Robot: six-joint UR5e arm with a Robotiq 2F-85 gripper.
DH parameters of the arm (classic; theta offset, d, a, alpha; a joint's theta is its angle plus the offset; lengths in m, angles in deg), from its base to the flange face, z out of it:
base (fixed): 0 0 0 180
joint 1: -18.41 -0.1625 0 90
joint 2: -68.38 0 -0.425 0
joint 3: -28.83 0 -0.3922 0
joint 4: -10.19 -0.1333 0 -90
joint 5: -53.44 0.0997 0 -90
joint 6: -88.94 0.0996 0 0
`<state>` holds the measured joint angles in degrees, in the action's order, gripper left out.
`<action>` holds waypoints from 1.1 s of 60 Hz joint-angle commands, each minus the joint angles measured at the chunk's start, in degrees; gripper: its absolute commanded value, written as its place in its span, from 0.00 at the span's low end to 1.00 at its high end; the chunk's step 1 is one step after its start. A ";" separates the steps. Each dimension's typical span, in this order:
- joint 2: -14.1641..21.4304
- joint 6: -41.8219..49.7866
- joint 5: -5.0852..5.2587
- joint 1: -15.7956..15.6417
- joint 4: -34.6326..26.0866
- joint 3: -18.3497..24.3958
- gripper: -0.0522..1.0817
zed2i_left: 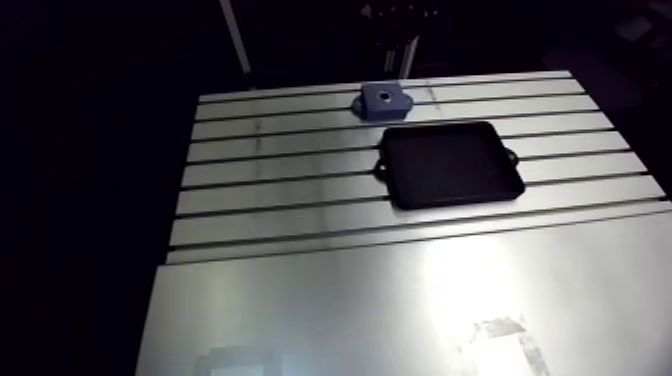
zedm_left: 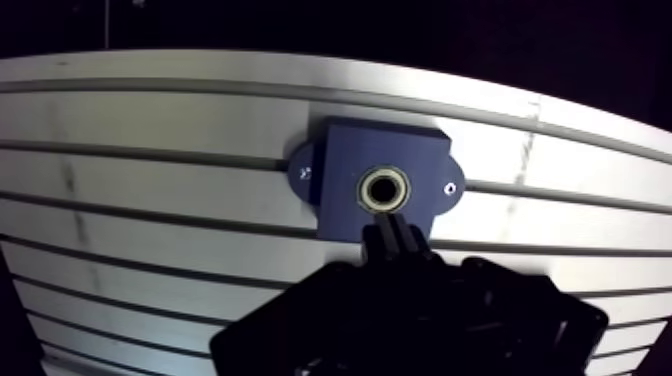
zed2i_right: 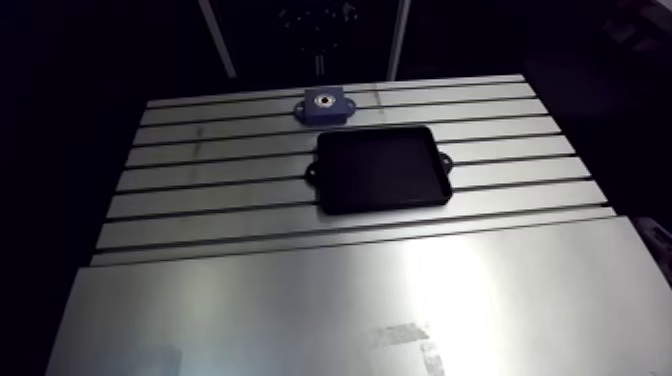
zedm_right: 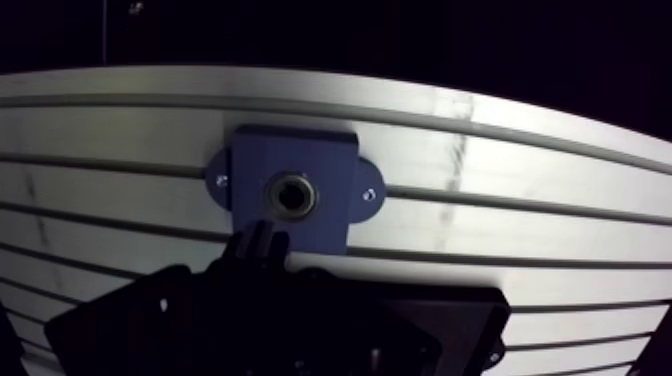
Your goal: Pick up the bearing and press it into the housing until flush.
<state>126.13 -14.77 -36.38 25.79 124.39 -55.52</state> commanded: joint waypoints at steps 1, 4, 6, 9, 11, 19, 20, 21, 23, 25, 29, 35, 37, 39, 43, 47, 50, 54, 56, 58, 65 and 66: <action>3.85 0.35 0.13 -0.17 -3.76 -0.05 0.51; 6.06 0.39 -0.03 -0.17 -5.71 -0.13 0.07; 7.44 0.39 -0.04 -0.25 -6.44 -0.30 0.05; 10.10 0.39 -0.04 -0.17 -8.14 -0.64 0.05; 11.33 0.32 -0.04 -0.17 -9.42 -0.75 0.05; 15.84 0.65 0.14 -0.01 -16.03 -0.69 0.05; 15.84 0.65 0.14 -0.01 -16.03 -0.69 0.05; 16.98 0.73 0.13 0.15 -17.63 -0.68 0.05; 18.19 0.74 0.13 0.32 -19.07 -0.68 0.05; 19.27 0.74 0.06 0.35 -20.40 -0.68 0.05; 21.07 0.74 0.05 0.35 -22.09 -0.66 0.05; 23.39 0.83 0.04 0.35 -23.23 -0.92 0.05; 24.01 0.83 0.04 0.35 -23.49 -1.09 0.05; 24.48 0.98 0.04 0.43 -23.68 -1.34 0.05; 25.52 1.17 0.12 0.53 -23.97 -1.69 0.05; 27.76 1.42 0.22 0.60 -23.91 -2.64 0.05; 28.48 1.82 0.22 0.62 -23.82 -2.99 0.05; 30.06 2.70 0.22 0.62 -23.72 -3.62 0.05; 30.69 2.90 0.30 0.62 -23.72 -3.96 0.05; 31.31 2.93 0.31 0.62 -23.72 -4.31 0.05; 33.22 2.94 0.39 0.69 -23.80 -5.38 0.05; 33.41 2.94 0.40 0.70 -23.80 -5.57 0.05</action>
<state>147.21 -13.60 -36.25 26.11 105.37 -57.16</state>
